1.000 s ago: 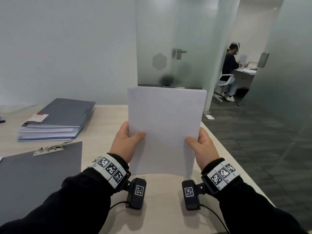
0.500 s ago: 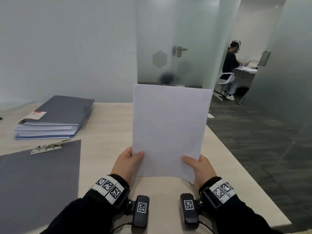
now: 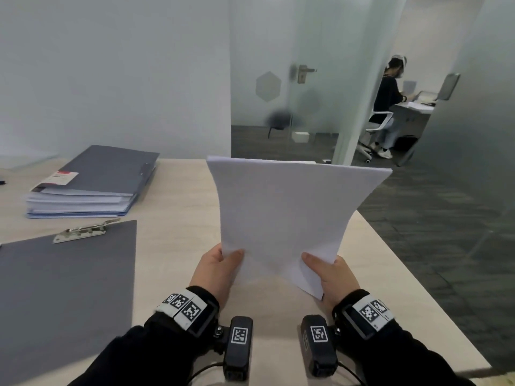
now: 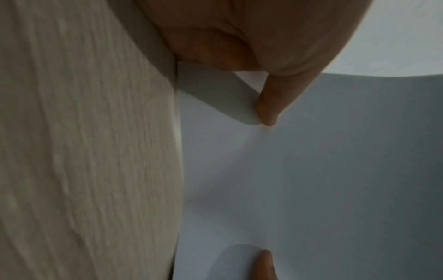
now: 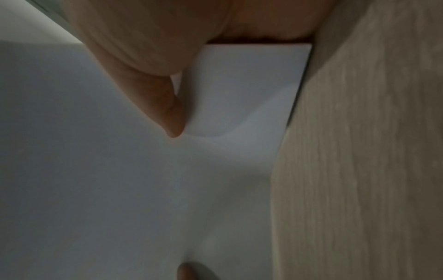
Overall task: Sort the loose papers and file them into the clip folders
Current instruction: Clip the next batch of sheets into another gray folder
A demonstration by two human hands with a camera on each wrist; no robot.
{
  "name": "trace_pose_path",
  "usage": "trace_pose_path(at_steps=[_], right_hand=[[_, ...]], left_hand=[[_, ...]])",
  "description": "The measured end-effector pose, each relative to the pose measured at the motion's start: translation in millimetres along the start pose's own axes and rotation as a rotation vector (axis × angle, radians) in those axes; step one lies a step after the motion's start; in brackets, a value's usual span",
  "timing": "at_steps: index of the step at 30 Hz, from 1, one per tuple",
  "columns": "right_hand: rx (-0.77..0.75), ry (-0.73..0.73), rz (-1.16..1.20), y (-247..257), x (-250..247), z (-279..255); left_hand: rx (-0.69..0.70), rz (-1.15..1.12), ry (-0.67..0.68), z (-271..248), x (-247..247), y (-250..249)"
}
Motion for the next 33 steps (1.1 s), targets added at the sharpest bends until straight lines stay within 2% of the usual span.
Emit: trace_pose_path(at_steps=[4, 8, 11, 15, 18, 20, 22, 27, 30, 33], right_hand=[[-0.040, -0.046, -0.071, 2.3, 1.1, -2.4], [-0.039, -0.056, -0.135, -1.2, 12.3, -7.9], [-0.052, -0.093, -0.215, -3.8, 19.0, -1.6], [-0.042, -0.106, -0.235, -5.5, 34.4, -1.2], [-0.038, -0.088, -0.238, -8.9, 52.3, -1.6], [-0.035, -0.061, -0.227, -13.1, 67.9, 0.2], [-0.041, -0.041, -0.265, -15.6, 84.0, 1.2], [-0.015, 0.006, -0.317, -25.9, 112.5, 8.4], [-0.012, 0.020, -0.311, -26.8, 117.0, 10.5], [0.019, 0.024, -0.265, -28.6, 112.8, 13.1]], left_hand=[[0.017, 0.060, 0.014, -7.2, -2.5, -12.6], [0.083, 0.298, 0.073, -19.6, -13.7, -44.6], [0.089, 0.369, 0.109, -30.6, -33.4, -62.1], [0.133, 0.476, -0.023, -48.5, -90.9, -97.1], [0.151, 0.656, -0.105, -63.3, -142.4, -120.1], [0.104, 0.801, -0.135, -70.9, -177.0, -127.9], [0.025, 0.996, -0.098, -73.4, -204.9, -132.3], [-0.312, 1.468, 0.008, -77.0, -269.6, -119.3], [-0.434, 1.651, 0.116, -81.3, -275.7, -104.9], [-0.447, 1.788, 0.260, -81.8, -254.6, -94.1]])
Point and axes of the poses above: each hand's wrist, its own z-axis towards the middle knuckle, its own x-axis out of the palm, y = z × x, the point moved 10 cm from there along z, towards the middle knuckle, and after that the axes turned 10 degrees about x, right-handed, at the moved point
